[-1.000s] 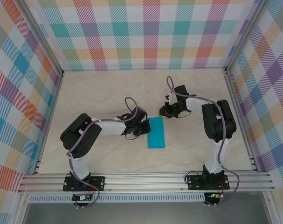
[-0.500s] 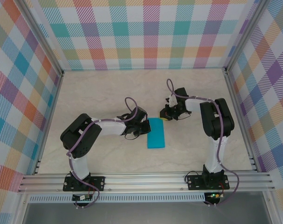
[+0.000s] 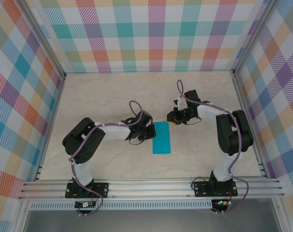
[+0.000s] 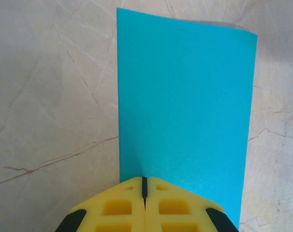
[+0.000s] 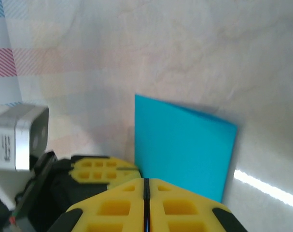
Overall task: Fold a paper plane with a square sheet of paper (pick it up from the middle)
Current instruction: Fold the square sheet of paper in half at the center of the table.
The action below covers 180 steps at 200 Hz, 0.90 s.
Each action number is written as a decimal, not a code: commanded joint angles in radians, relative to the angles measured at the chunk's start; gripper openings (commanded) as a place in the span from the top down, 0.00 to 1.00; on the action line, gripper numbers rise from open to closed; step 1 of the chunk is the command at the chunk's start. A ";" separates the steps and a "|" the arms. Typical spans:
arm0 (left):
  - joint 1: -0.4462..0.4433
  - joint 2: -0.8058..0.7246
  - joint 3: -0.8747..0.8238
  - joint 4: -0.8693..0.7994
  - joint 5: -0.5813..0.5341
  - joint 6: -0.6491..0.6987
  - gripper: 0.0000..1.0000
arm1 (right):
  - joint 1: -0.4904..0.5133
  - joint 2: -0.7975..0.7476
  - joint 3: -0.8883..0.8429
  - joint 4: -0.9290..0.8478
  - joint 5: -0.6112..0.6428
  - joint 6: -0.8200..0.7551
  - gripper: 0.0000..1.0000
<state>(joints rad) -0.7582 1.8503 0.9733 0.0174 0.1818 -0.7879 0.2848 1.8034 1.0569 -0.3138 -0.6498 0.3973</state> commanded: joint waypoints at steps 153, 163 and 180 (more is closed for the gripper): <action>-0.021 0.040 -0.019 -0.135 -0.030 0.017 1.00 | 0.105 -0.122 -0.396 0.120 0.017 0.084 0.88; -0.020 0.038 -0.019 -0.137 -0.030 0.019 1.00 | 0.105 -0.115 -0.398 0.119 0.024 0.083 0.88; -0.020 0.038 -0.018 -0.139 -0.031 0.019 1.00 | 0.105 -0.113 -0.404 0.115 0.040 0.082 0.89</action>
<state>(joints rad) -0.7582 1.8503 0.9737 0.0177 0.1822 -0.7879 0.3840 1.6707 0.6746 -0.1974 -0.6655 0.4831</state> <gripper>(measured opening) 0.048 0.117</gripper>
